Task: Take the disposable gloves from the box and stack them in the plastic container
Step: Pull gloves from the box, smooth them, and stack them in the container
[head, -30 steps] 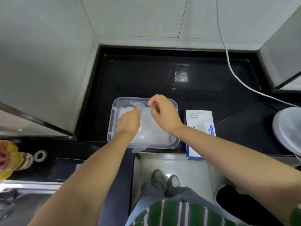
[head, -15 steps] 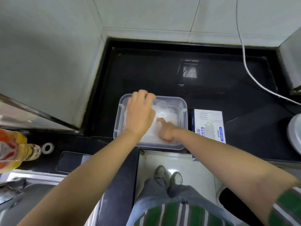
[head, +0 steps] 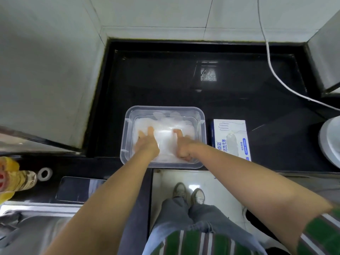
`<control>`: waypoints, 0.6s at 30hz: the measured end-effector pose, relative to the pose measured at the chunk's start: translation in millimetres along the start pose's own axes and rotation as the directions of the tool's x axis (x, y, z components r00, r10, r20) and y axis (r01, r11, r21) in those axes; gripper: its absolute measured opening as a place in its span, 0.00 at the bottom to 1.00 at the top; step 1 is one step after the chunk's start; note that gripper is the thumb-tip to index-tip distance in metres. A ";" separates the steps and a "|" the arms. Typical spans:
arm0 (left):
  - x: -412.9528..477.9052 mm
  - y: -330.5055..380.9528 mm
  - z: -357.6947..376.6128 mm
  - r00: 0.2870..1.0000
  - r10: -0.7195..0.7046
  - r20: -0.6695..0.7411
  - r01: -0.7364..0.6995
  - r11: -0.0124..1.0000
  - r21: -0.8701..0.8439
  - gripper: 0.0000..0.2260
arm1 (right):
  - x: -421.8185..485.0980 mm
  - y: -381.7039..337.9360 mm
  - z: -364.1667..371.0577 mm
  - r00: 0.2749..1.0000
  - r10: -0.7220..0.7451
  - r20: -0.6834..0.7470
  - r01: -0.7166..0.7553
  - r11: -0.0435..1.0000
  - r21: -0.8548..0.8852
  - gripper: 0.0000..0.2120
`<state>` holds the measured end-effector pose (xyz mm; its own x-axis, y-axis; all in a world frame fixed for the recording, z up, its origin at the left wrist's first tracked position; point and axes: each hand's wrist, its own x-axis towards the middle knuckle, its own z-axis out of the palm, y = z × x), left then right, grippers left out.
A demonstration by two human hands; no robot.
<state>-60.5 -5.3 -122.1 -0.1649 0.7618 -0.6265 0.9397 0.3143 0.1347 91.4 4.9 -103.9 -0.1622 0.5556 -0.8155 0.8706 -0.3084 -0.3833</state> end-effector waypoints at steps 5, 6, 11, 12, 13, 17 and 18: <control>0.0 3.7 -8.2 0.984 -0.011 0.178 -0.004 0.996 0.089 0.50 | -1.2 -1.3 0.4 0.999 0.018 0.027 -0.018 1.000 0.000 0.54; -2.8 3.1 -11.0 0.980 -0.005 0.197 -0.017 0.994 0.110 0.50 | -3.4 -1.7 0.2 0.999 0.011 0.036 -0.011 1.000 -0.003 0.53; -24.9 7.2 -21.1 0.998 0.056 -0.020 -0.053 0.993 0.103 0.33 | -16.8 -12.1 -11.3 0.999 -0.016 0.035 0.017 0.999 -0.041 0.38; -31.7 10.6 -26.4 0.990 0.066 -0.126 -0.054 0.994 0.091 0.27 | -22.9 -15.8 -18.2 0.998 -0.055 0.006 0.055 0.998 -0.039 0.31; -37.7 14.4 -31.6 0.969 0.071 -0.238 -0.058 0.996 0.063 0.21 | -26.7 -18.9 -25.0 0.994 -0.100 -0.035 0.100 0.995 0.001 0.24; -61.8 39.3 -52.4 0.831 0.076 -0.551 -0.156 0.983 -0.101 0.10 | -48.5 -11.9 -59.0 0.893 -0.234 -0.385 0.343 0.908 0.243 0.10; -64.7 47.6 -55.2 0.807 0.110 -0.580 -0.202 0.975 -0.096 0.08 | -53.5 -3.9 -67.5 0.848 -0.227 -0.479 0.381 0.890 0.251 0.09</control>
<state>-21.6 -8.4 -32.7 -0.2032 0.9781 -0.0449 0.9207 0.2065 0.3313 128.1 28.5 -29.5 -0.1129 0.9112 -0.3962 0.5962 -0.2568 -0.7606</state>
